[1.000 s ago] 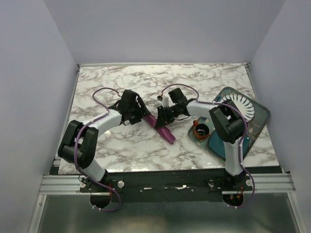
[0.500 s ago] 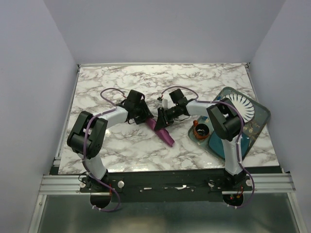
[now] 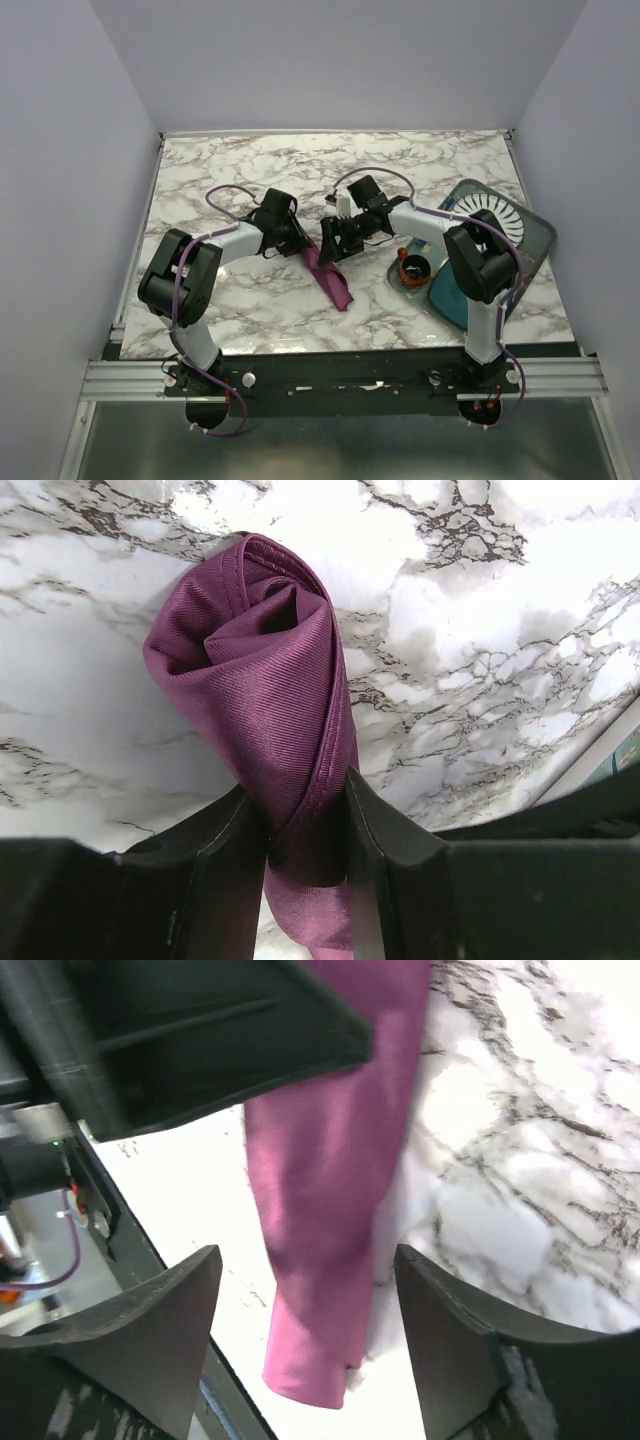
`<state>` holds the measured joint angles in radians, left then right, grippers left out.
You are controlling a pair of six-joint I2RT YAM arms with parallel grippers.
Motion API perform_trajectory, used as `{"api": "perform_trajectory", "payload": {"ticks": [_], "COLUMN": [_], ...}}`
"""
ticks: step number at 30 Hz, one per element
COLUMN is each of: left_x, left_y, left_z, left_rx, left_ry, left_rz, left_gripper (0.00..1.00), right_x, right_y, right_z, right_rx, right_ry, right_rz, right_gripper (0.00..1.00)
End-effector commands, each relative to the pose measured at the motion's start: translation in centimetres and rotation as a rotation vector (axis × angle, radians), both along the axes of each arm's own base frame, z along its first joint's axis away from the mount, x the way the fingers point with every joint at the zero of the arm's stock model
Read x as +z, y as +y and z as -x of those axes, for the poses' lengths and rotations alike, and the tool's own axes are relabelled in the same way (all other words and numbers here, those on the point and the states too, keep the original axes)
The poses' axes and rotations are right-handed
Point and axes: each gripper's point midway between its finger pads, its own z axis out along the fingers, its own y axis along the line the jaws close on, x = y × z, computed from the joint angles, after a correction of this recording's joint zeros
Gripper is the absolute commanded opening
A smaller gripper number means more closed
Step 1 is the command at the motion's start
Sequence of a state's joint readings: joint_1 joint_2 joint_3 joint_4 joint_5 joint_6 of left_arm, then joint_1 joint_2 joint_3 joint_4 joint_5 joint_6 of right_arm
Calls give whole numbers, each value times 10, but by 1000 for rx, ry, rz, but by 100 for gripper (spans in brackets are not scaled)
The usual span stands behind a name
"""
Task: Fold the napkin, place the utensils inside, and roll it up
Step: Roll the napkin with the utensil
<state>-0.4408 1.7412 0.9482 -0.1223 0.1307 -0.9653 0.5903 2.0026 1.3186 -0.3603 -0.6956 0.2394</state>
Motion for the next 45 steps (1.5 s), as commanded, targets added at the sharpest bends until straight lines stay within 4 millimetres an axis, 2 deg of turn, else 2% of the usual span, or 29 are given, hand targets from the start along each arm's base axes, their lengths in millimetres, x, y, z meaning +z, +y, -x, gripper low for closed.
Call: {"api": "perform_trajectory", "payload": {"ticks": [1,4,7,10,16,17,22,27,31,36,45], "left_x": [-3,2,1,6,23,34,57,79,84,75,73], "left_y": [5,12,23,30,52,53,60,60,62,61,58], "left_z": [6,6,11,14,21,20,25,26,29,40,51], "left_rx": [-4,-9,-21,-11,12,16,11,-3,-9,-20,-42], "left_ry": [-9,-37,-26,-35,-68,-97,-148,-190,-199,-162,-152], "left_rz": [-27,-60,-118,-118,-146,-132,-116,-74,-6,89,140], "left_gripper": [51,67,74,76,77,77,76,76,76,75,74], "right_x": [11,10,10,13,20,21,33,23,18,6,-13], "right_y": [-3,1,-1,-3,-14,-15,-3,-16,-25,-29,-24], "right_z": [4,8,5,0,-2,-1,11,9,14,21,22], "right_rx": [-10,-8,-39,-62,-121,-124,-92,-98,-88,-73,-63], "right_ry": [-101,-131,-165,-206,-255,-255,-215,-249,-281,-265,-337], "right_rz": [108,139,176,205,225,223,134,199,255,270,351], "right_gripper": [81,83,84,84,85,86,84,81,83,89,96]}}
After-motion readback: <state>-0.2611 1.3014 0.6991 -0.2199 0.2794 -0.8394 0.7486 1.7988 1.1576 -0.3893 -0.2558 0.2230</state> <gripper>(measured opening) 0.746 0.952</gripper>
